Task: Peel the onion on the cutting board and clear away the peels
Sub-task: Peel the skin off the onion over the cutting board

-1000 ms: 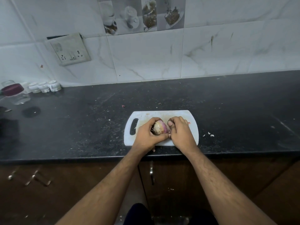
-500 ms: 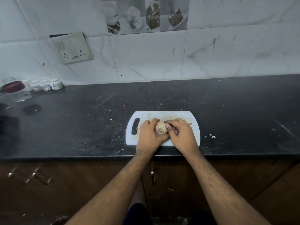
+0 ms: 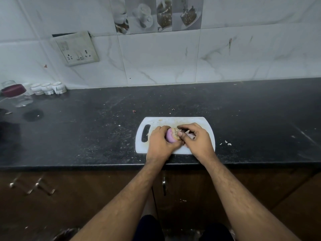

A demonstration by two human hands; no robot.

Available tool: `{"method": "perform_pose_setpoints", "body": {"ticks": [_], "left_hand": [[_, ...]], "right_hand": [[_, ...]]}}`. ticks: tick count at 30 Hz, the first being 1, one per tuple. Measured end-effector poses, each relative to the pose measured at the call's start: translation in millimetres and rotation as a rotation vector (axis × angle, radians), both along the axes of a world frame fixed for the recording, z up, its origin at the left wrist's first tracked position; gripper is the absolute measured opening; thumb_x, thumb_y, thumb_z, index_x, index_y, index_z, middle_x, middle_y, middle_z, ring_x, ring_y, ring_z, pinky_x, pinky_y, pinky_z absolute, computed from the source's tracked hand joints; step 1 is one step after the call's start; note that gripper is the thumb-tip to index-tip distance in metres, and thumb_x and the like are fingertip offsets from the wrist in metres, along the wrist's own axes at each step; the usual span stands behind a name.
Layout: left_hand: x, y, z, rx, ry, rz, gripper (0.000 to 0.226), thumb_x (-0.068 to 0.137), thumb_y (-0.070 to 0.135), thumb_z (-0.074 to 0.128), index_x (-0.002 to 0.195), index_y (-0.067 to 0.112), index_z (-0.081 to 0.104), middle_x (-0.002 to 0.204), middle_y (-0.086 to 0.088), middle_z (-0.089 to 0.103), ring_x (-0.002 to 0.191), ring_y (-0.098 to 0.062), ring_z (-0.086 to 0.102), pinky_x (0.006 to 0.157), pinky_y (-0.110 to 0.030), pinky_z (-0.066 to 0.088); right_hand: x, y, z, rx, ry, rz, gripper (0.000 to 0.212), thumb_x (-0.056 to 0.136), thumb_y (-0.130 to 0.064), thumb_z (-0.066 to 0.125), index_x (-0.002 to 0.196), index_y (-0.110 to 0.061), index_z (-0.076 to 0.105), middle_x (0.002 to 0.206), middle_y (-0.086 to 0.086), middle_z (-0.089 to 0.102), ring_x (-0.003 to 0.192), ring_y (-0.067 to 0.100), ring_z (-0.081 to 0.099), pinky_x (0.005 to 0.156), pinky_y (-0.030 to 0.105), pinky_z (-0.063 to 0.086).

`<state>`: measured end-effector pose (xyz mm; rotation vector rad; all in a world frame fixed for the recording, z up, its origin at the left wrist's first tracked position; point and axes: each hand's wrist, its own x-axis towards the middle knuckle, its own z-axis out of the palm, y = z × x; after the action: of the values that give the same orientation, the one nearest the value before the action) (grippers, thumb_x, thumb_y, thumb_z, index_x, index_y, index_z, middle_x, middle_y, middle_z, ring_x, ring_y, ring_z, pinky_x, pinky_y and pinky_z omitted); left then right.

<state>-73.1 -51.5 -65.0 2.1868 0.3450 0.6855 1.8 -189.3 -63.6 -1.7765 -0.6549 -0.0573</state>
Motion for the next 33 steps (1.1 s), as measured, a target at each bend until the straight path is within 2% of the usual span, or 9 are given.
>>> {"method": "perform_pose_setpoints", "body": {"ticks": [3, 6, 11, 15, 18, 23, 28, 31, 33], "left_hand": [[0, 2, 0, 0.028, 0.009, -0.065, 0.054, 0.067, 0.037, 0.094, 0.112, 0.019, 0.071, 0.097, 0.005, 0.062, 0.09, -0.006, 0.059, 0.072, -0.009, 0.042], [-1, 3, 2, 0.018, 0.005, -0.097, 0.053, 0.068, 0.037, 0.094, 0.114, 0.021, 0.072, 0.094, 0.006, 0.061, 0.088, -0.004, 0.059, 0.071, -0.008, 0.041], [-2, 2, 3, 0.007, 0.008, -0.1, 0.054, 0.069, 0.037, 0.094, 0.115, 0.021, 0.072, 0.095, 0.006, 0.061, 0.09, -0.007, 0.059, 0.07, -0.008, 0.043], [-1, 3, 2, 0.006, 0.012, -0.084, 0.053, 0.069, 0.038, 0.094, 0.114, 0.02, 0.072, 0.094, 0.006, 0.062, 0.087, -0.005, 0.058, 0.07, -0.007, 0.042], [0, 3, 2, -0.024, 0.018, -0.07, 0.054, 0.069, 0.039, 0.094, 0.114, 0.02, 0.072, 0.095, 0.006, 0.063, 0.088, -0.004, 0.059, 0.071, -0.008, 0.043], [-2, 3, 3, -0.054, -0.005, -0.078, 0.057, 0.069, 0.036, 0.096, 0.118, 0.02, 0.07, 0.096, 0.01, 0.063, 0.089, 0.001, 0.058, 0.073, -0.004, 0.044], [-2, 4, 3, -0.078, -0.009, -0.124, 0.057, 0.071, 0.031, 0.095, 0.119, 0.019, 0.067, 0.099, 0.011, 0.066, 0.091, 0.003, 0.061, 0.075, -0.004, 0.045], [-1, 4, 2, -0.105, 0.018, -0.123, 0.061, 0.072, 0.031, 0.095, 0.12, 0.018, 0.059, 0.1, 0.011, 0.067, 0.088, 0.002, 0.063, 0.072, -0.004, 0.045], [-2, 4, 2, -0.147, 0.02, -0.126, 0.06, 0.073, 0.028, 0.094, 0.117, 0.018, 0.055, 0.097, 0.012, 0.067, 0.083, 0.007, 0.064, 0.07, -0.005, 0.047]], "right_hand": [[3, -2, 1, 0.075, 0.116, 0.037, 0.016, 0.088, -0.012, 0.079, 0.103, -0.017, 0.078, 0.102, -0.004, 0.069, 0.098, 0.008, 0.068, 0.087, 0.033, 0.06], [5, -1, 0, 0.087, 0.128, 0.028, 0.011, 0.086, -0.013, 0.08, 0.095, -0.019, 0.077, 0.097, -0.004, 0.07, 0.096, 0.016, 0.07, 0.082, 0.039, 0.06], [6, 2, -3, -0.065, 0.021, -0.059, 0.008, 0.09, -0.024, 0.076, 0.089, -0.031, 0.072, 0.093, -0.011, 0.072, 0.1, 0.016, 0.065, 0.089, 0.038, 0.054], [7, 4, -4, -0.163, 0.007, -0.111, 0.008, 0.097, -0.027, 0.066, 0.09, -0.026, 0.071, 0.09, -0.008, 0.072, 0.094, 0.019, 0.066, 0.086, 0.042, 0.055], [8, 4, -3, -0.128, 0.044, -0.173, 0.009, 0.1, -0.028, 0.061, 0.095, -0.025, 0.067, 0.09, -0.005, 0.073, 0.092, 0.02, 0.068, 0.085, 0.043, 0.056], [6, 7, -5, -0.195, -0.009, -0.248, 0.012, 0.102, -0.025, 0.057, 0.094, -0.022, 0.065, 0.088, -0.002, 0.07, 0.091, 0.023, 0.065, 0.078, 0.033, 0.052], [5, 9, -3, -0.253, -0.063, -0.272, 0.016, 0.103, -0.025, 0.054, 0.101, -0.014, 0.066, 0.096, -0.001, 0.069, 0.097, 0.024, 0.062, 0.082, 0.035, 0.049], [1, 6, -1, -0.204, -0.024, -0.223, 0.015, 0.104, -0.03, 0.053, 0.104, -0.018, 0.062, 0.09, -0.006, 0.068, 0.089, 0.019, 0.065, 0.07, 0.029, 0.045], [-2, 4, 2, -0.175, 0.005, -0.156, 0.02, 0.102, -0.042, 0.056, 0.109, -0.024, 0.06, 0.093, -0.01, 0.069, 0.088, 0.011, 0.067, 0.07, 0.026, 0.048]]}}
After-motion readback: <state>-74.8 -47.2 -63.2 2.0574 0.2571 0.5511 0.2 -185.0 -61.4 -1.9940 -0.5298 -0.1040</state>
